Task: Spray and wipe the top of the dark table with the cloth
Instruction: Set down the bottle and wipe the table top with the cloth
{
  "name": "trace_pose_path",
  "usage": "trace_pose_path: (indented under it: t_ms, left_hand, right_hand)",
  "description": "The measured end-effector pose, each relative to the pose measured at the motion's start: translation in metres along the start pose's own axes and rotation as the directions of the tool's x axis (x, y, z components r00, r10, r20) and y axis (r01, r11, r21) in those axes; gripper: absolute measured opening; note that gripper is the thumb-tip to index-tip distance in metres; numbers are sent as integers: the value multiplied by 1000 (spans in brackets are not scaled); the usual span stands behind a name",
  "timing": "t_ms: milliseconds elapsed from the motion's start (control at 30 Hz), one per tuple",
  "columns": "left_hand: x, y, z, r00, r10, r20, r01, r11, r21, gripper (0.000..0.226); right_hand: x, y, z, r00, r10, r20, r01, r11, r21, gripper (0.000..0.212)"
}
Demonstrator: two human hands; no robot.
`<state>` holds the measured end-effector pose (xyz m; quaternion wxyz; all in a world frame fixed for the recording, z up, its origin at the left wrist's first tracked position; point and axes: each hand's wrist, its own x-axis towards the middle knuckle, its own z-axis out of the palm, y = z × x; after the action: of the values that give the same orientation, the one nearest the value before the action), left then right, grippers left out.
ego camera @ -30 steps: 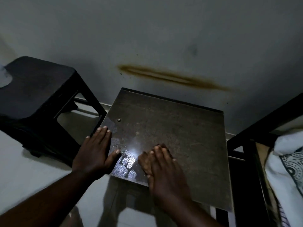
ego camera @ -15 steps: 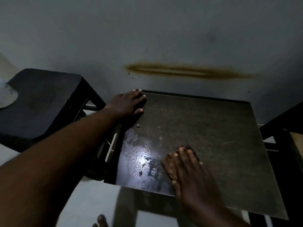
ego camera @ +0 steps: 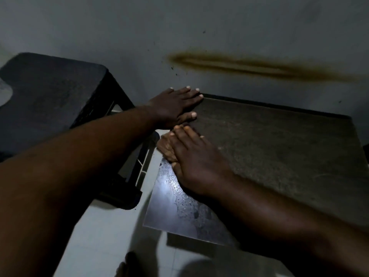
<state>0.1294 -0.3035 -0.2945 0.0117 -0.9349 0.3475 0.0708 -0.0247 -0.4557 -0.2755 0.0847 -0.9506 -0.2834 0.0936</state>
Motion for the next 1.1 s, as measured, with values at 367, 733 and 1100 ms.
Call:
trace_pose_path:
  t_ms: [367, 733, 1100]
  left_hand:
    - [-3, 7, -4, 998, -57, -2, 57, 994, 98, 72]
    - [-5, 11, -6, 997, -78, 1, 78, 992, 101, 71]
    - [-4, 16, -7, 996, -86, 3, 85, 989, 125, 80]
  right_hand:
    - [-123, -15, 31, 901, -430, 60, 433, 901, -30, 41]
    - [-144, 107, -6, 832, 555, -14, -551, 828, 98, 71]
    - [-98, -50, 30, 998, -60, -17, 62, 995, 84, 70]
